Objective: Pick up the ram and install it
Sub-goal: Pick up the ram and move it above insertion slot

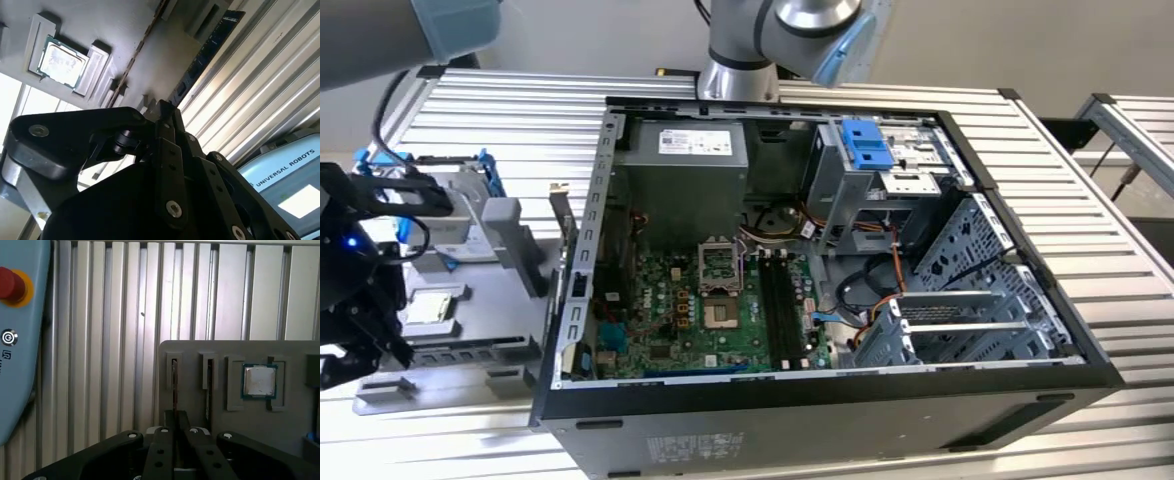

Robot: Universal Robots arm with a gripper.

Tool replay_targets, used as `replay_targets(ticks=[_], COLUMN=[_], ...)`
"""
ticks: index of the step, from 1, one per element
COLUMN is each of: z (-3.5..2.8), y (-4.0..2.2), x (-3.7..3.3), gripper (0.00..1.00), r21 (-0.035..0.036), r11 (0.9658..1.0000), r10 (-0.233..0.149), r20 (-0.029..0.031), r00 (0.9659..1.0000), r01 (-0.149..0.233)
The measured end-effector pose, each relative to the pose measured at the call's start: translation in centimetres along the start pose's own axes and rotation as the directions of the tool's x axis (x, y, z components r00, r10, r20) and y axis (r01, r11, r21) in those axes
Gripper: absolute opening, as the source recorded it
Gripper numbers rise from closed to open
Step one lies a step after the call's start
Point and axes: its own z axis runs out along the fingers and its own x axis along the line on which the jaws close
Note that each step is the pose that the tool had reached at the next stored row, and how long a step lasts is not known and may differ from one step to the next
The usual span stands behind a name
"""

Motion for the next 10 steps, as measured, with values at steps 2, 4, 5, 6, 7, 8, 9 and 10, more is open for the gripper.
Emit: replay_targets(ticks=[2,4,5,6,7,8,9,10], z=[-0.94,-1.85,-2.30,-2.75,-3.18,-3.64,-4.12,-4.57], y=[0.03,0.07,0.08,0.10,0.11,0.13,0.14,0.16], x=[0.04,0.08,0.10,0.12,0.15,0.17,0.19,0.21], gripper=[0.00,0.00,0.00,0.00,0.00,0.00,0.00,0.00], r21=[0.0000,0.0001,-0.0001,0.0000,0.0001,0.0000,0.0001,0.0000], r11=[1.0000,1.0000,1.0000,1.0000,1.0000,1.0000,1.0000,1.0000], r10=[0.000,0.000,0.000,0.000,0.000,0.000,0.000,0.000], r20=[0.0000,0.0001,-0.0001,0.0000,0.0000,-0.0001,0.0001,0.0001], r00=[1.0000,1.0000,1.0000,1.0000,1.0000,1.0000,1.0000,1.0000], r01=[0.000,0.000,0.000,0.000,0.000,0.000,0.000,0.000])
